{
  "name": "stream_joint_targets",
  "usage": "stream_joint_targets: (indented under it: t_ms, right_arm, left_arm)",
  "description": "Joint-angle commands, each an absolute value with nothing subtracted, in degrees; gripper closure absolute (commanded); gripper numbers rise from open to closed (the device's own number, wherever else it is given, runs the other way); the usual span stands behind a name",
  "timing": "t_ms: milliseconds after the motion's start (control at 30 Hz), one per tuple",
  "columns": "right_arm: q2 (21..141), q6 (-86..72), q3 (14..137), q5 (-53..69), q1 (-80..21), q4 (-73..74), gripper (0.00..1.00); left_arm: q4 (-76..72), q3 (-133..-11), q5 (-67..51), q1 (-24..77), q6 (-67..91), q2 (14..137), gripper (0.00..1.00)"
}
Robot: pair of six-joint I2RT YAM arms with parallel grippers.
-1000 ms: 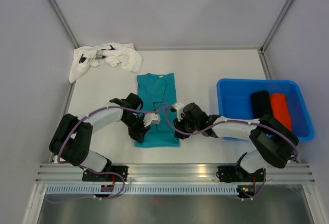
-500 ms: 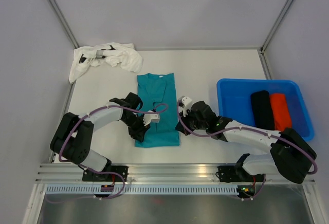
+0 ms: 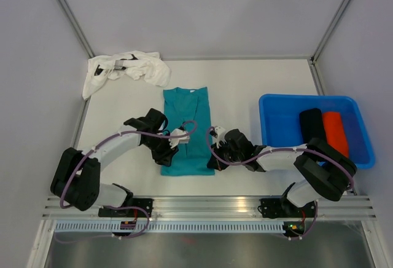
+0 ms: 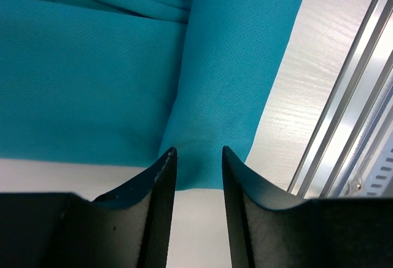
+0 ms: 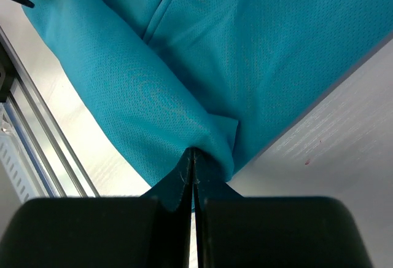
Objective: Roll the t-shirts
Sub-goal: Roll the tshirt
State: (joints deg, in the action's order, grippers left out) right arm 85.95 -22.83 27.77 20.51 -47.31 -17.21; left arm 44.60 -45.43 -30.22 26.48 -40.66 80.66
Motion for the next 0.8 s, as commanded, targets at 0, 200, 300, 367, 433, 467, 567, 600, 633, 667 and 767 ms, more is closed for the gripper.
stream_joint_targets:
  t_ms: [0, 200, 300, 367, 433, 467, 567, 600, 633, 667, 767]
  right_arm:
    - [86.22, -23.91, 28.39, 21.80, -47.02, -20.66, 1.00]
    - [84.46, -22.85, 28.91, 20.04, -46.93, -17.05, 1.00]
    - [84.99, -22.50, 29.09, 20.13, -46.93, -17.22, 0.99]
    - [85.34, -22.50, 28.74, 20.04, -46.85, -18.19, 0.99]
    - [86.04, -22.41, 28.74, 19.78, -46.85, -19.07, 0.99]
    - [86.13, -22.41, 28.65, 19.60, -46.85, -19.07, 0.99]
    - [86.31, -22.24, 28.48, 19.51, -46.84, -19.34, 0.98]
    - [86.40, -22.15, 28.48, 19.42, -46.76, -19.34, 0.98]
    - [86.40, -21.97, 28.56, 19.25, -46.76, -19.34, 0.97]
    - [86.48, -21.89, 28.65, 18.99, -46.67, -19.25, 0.97]
    - [86.57, -21.80, 28.57, 18.28, -46.76, -19.34, 0.96]
  left_arm:
    - [44.03, -48.25, -27.26, 28.03, -37.09, 74.72, 0.58]
    - [44.21, -45.27, -20.05, 33.56, -39.63, 71.72, 0.47]
    - [43.95, -42.28, -17.76, 38.39, -41.65, 69.45, 0.44]
    - [42.29, -40.52, -16.36, 39.55, -43.58, 68.56, 0.42]
    - [40.61, -39.12, -14.95, 39.99, -44.21, 67.85, 0.40]
    - [40.08, -38.50, -13.90, 40.16, -44.82, 67.85, 0.39]
    - [38.15, -35.69, -13.97, 41.39, -46.75, 66.89, 0.38]
    - [36.75, -34.73, -14.06, 42.09, -46.84, 66.71, 0.36]
    - [36.04, -33.15, -14.32, 42.27, -47.11, 66.71, 0.36]
    - [34.99, -32.26, -14.15, 42.45, -46.67, 66.88, 0.35]
    - [31.03, -30.06, -12.23, 42.71, -46.23, 68.11, 0.35]
